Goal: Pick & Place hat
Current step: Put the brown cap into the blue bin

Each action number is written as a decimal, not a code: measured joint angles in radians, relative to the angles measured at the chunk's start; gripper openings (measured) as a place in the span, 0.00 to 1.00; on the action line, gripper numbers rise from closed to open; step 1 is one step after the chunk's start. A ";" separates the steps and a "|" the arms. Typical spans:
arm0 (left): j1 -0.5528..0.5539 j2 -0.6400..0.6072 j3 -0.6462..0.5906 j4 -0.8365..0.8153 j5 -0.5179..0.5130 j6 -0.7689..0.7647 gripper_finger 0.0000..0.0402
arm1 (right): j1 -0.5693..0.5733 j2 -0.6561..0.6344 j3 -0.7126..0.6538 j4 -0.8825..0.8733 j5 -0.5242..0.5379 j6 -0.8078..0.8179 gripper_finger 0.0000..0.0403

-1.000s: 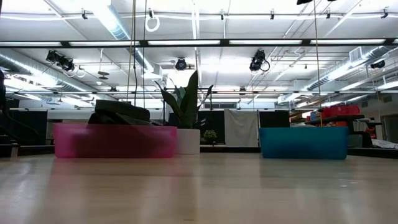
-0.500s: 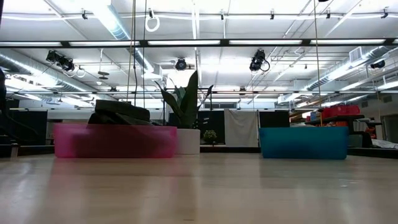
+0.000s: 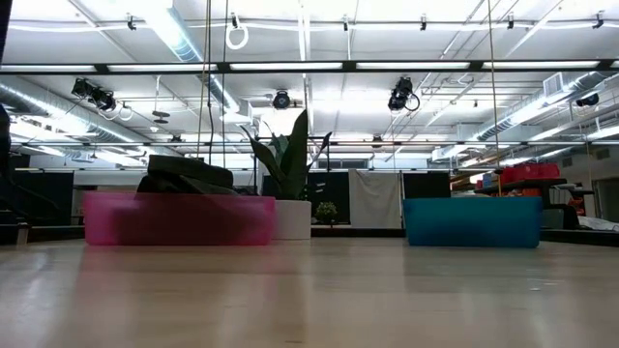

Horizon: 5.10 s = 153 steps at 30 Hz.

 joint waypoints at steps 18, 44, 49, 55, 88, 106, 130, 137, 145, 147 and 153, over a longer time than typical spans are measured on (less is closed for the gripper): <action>0.010 0.003 0.000 -0.035 -0.107 -0.143 0.07 | -0.020 0.000 0.000 -0.002 -0.050 -0.035 0.04; -0.118 -0.042 0.001 -0.327 -0.746 -0.330 0.56 | -0.113 -0.113 0.000 -0.152 -0.135 0.099 0.01; -0.153 -0.046 0.000 -0.380 -0.790 -0.335 0.56 | -0.155 -0.172 0.000 -0.441 -0.135 -0.005 0.01; -0.180 -0.046 0.000 -0.415 -0.806 -0.343 0.56 | -0.230 -0.233 0.000 -0.710 -0.134 -0.112 0.01; -0.180 -0.045 0.000 -0.694 -0.793 -0.542 0.52 | -0.381 -0.013 0.507 -2.241 0.433 -1.081 0.01; -0.180 -0.045 0.000 -0.730 -0.793 -0.571 0.52 | -0.409 0.162 0.509 -2.339 0.760 -1.406 0.01; -0.180 -0.044 0.000 -0.730 -0.793 -0.595 0.52 | -0.473 0.246 0.509 -2.320 0.758 -1.353 0.01; -0.180 -0.044 0.000 -0.731 -0.793 -0.595 0.52 | -0.480 0.245 0.423 -2.281 0.715 -1.324 0.01; -0.180 -0.044 0.000 -0.734 -0.793 -0.595 0.52 | -0.491 0.245 0.283 -2.207 0.705 -1.315 0.01; -0.180 -0.044 0.000 -0.735 -0.793 -0.595 0.52 | -0.499 0.245 0.253 -2.179 0.705 -1.316 0.01; -0.180 -0.044 0.000 -0.735 -0.793 -0.596 0.52 | -0.538 0.245 0.179 -2.112 0.705 -1.305 0.01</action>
